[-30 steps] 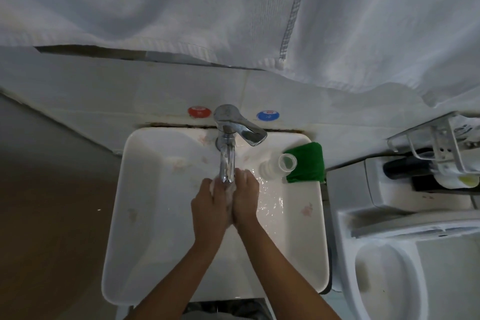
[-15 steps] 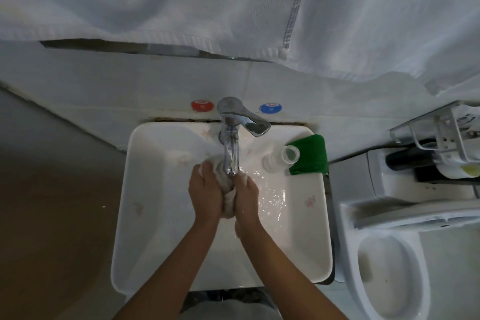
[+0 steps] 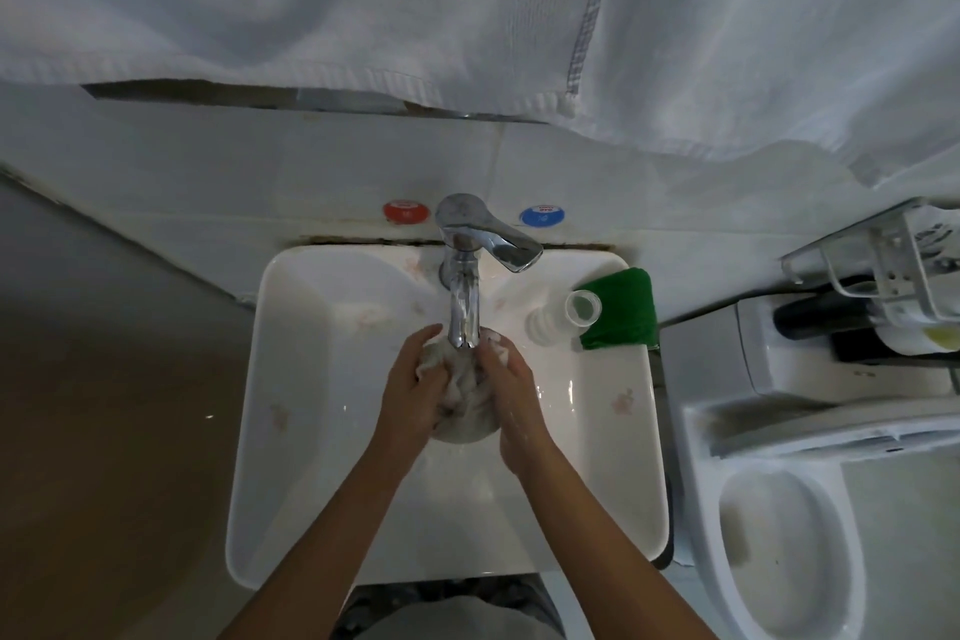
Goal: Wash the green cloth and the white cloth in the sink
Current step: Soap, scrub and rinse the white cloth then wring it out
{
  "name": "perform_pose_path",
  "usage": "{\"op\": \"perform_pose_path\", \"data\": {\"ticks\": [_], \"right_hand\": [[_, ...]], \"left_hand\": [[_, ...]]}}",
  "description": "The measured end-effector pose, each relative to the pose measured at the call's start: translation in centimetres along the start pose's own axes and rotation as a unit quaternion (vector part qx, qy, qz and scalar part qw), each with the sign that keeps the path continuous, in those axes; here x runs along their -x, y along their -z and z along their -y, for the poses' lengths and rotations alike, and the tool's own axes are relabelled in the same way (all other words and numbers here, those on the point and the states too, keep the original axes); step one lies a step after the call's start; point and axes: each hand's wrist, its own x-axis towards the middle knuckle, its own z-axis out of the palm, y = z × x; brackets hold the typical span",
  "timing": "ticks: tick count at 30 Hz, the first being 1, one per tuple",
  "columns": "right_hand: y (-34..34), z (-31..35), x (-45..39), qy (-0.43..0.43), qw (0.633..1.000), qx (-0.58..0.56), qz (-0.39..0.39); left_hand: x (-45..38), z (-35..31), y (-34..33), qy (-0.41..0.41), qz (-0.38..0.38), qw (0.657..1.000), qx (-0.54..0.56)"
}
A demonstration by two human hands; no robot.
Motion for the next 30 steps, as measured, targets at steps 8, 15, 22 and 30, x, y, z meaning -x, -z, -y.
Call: {"op": "perform_pose_path", "data": {"ticks": [8,15,22,30], "right_hand": [[-0.6,-0.8,-1.0,0.056,0.992,-0.016,-0.11],[-1.5,-0.4,-1.2,0.088,0.994,-0.024,-0.066],[-1.4,-2.0,-1.1,0.079,0.99,0.108,-0.037],[-0.4,-2.5,-0.3,0.024,0.998,-0.002,0.058]], "left_hand": [[1.1,0.6,-0.8,0.1,0.05,0.987,0.118],[0.5,1.2,-1.6,0.216,0.043,0.966,0.132],[0.8,0.6,-0.8,0.144,-0.008,0.986,0.084],[-1.0,-0.1,-0.4,0.103,0.012,0.994,0.031]]}}
